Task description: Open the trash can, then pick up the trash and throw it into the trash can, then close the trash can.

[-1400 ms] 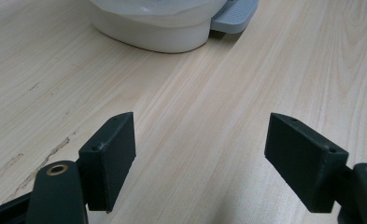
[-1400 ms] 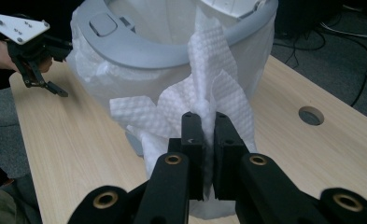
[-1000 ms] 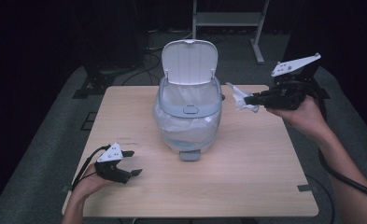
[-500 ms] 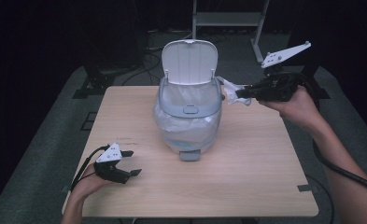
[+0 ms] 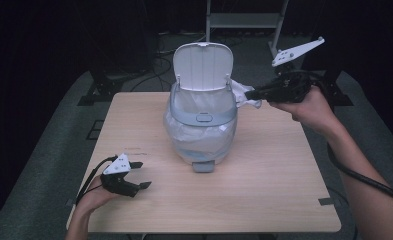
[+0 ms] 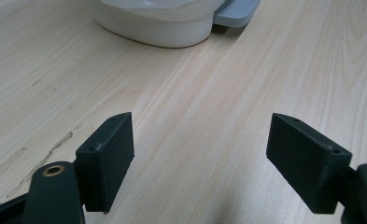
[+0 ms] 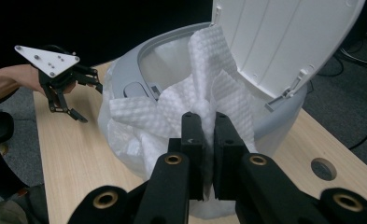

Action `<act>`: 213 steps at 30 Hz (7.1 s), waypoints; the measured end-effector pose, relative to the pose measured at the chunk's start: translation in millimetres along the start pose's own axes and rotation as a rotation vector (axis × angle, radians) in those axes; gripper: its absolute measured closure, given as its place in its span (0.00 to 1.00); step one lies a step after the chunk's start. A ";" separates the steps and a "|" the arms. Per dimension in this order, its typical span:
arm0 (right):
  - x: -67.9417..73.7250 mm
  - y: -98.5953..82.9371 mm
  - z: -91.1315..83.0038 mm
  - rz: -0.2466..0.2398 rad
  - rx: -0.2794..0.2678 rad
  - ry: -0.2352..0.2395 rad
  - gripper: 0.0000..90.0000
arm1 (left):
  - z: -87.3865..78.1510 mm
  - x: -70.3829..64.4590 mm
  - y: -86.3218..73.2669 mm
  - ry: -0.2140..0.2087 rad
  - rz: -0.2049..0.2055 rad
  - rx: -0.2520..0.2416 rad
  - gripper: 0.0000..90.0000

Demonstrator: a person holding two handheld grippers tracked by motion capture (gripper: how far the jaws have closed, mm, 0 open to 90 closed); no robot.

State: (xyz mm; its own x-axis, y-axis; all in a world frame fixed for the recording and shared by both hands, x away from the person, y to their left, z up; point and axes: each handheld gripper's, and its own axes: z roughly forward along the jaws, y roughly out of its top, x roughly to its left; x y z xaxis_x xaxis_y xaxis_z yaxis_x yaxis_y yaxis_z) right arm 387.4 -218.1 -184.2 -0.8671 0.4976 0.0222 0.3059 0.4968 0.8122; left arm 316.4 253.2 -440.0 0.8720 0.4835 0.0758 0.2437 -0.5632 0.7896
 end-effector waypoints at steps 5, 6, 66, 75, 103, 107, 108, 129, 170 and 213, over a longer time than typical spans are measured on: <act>1.9 7.4 6.1 -0.010 0.002 0.010 0.94 | 0.1 -0.4 -0.4 0.000 -0.001 -0.002 0.25; 2.2 9.1 7.1 -0.010 0.003 0.012 0.94 | -0.2 -0.4 -0.7 0.000 -0.002 -0.002 0.25; -8.0 55.2 105.7 -0.023 0.063 0.111 0.94 | -1.8 -0.2 -6.5 -0.014 -0.012 0.007 0.25; -11.8 53.2 118.6 -0.016 0.085 0.110 0.93 | -3.5 0.2 -6.7 -0.014 -0.017 0.002 0.25; -20.9 38.6 106.6 0.040 0.078 0.078 0.76 | -4.2 -0.9 -6.9 -0.022 -0.021 -0.007 0.25; -22.5 35.3 98.2 0.046 0.071 0.073 0.78 | -3.7 -1.0 -6.9 -0.023 -0.021 -0.003 0.25; -23.3 34.3 96.3 0.045 0.069 0.069 0.79 | -3.6 -1.1 -6.8 -0.024 -0.020 -0.002 0.25; -56.5 9.9 62.4 0.088 0.039 0.029 0.97 | -3.2 1.2 -7.6 -0.022 -0.032 0.000 0.25; -122.0 25.6 82.5 0.171 -0.064 0.036 1.00 | -5.6 3.2 -10.6 0.001 -0.045 0.005 0.25; -73.5 55.5 92.9 -0.117 0.083 0.185 1.00 | -12.8 5.4 -9.2 0.014 -0.057 -0.023 0.25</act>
State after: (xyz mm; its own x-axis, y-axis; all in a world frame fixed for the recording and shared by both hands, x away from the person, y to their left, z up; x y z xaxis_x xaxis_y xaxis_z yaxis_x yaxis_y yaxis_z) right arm 504.6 -161.0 -194.9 -0.9534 0.2985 0.0433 0.2237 0.6037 0.7652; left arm 313.4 269.6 -439.1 0.8508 0.5240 0.0382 0.2834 -0.5189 0.8065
